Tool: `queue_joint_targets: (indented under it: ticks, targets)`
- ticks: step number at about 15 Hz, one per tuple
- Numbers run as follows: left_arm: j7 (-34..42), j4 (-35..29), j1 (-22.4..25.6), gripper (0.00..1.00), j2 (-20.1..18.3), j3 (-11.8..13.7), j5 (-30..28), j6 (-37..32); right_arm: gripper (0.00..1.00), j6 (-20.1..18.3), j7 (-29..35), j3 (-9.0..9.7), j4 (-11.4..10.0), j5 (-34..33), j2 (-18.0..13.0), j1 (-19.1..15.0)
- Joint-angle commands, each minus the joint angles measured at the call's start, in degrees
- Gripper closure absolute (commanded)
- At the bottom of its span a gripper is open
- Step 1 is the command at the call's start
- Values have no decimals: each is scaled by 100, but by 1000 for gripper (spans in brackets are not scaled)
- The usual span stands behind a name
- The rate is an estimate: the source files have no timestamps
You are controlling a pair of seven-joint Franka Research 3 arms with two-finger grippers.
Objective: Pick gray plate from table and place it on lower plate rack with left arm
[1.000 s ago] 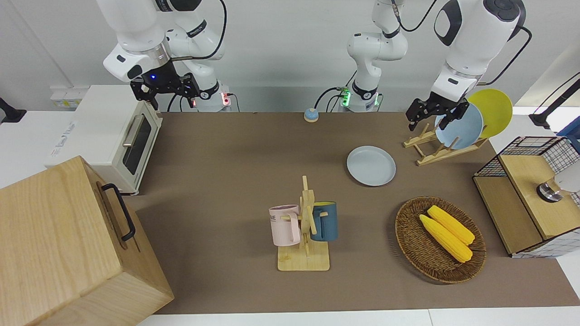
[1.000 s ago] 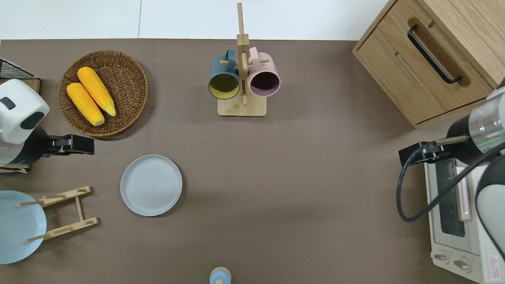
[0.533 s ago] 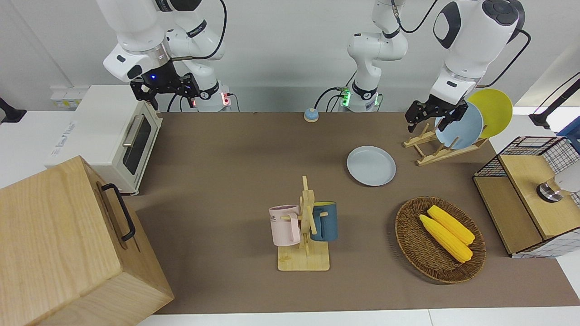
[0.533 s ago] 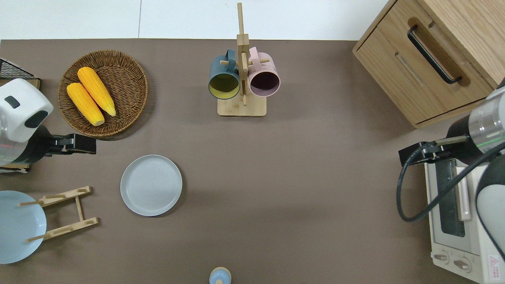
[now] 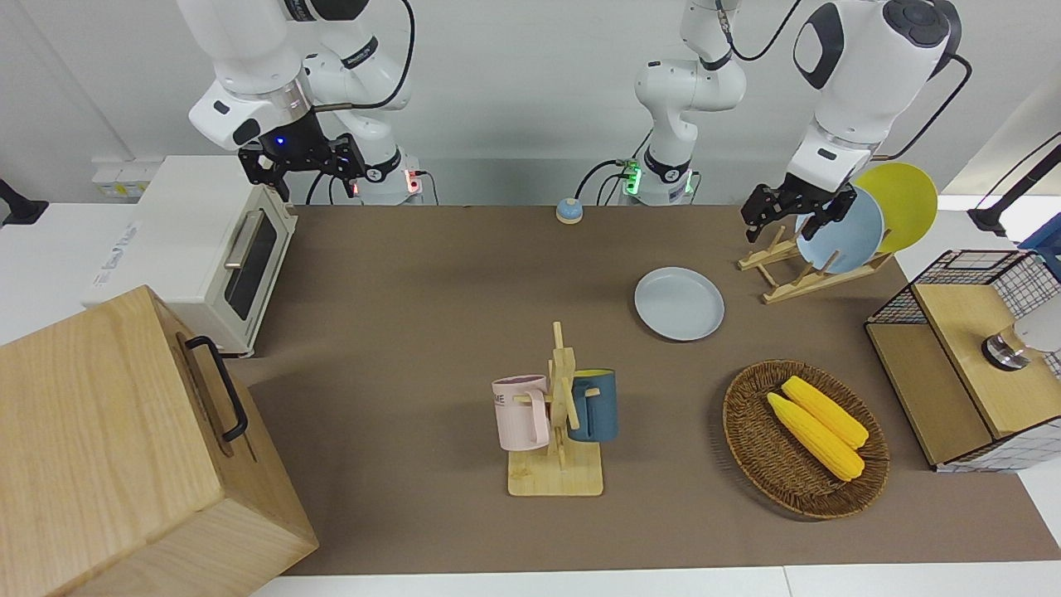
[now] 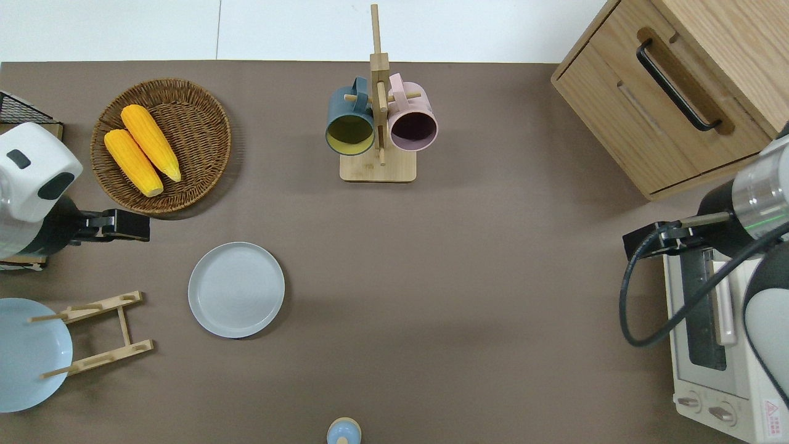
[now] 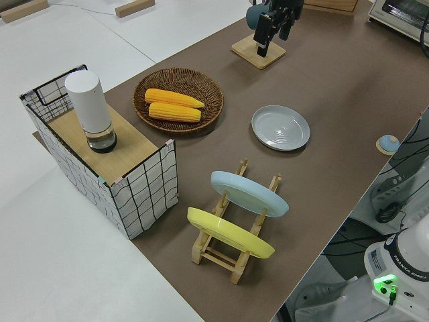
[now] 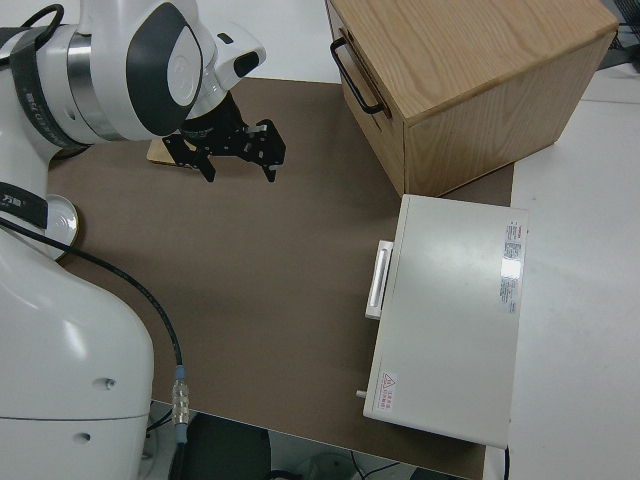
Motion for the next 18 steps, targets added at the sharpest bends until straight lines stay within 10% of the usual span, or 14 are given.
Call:
queue_joint_targets:
  ticks: [1,18]
  targets:
    - [-92,-445,-26,7,-15,28,87,173,17,-62,68,121,41,-37,-12,-132]
    - [-838,-4041,17,7,-666,213,43,3433,17,-62,68,121,41,-28,-12,-132]
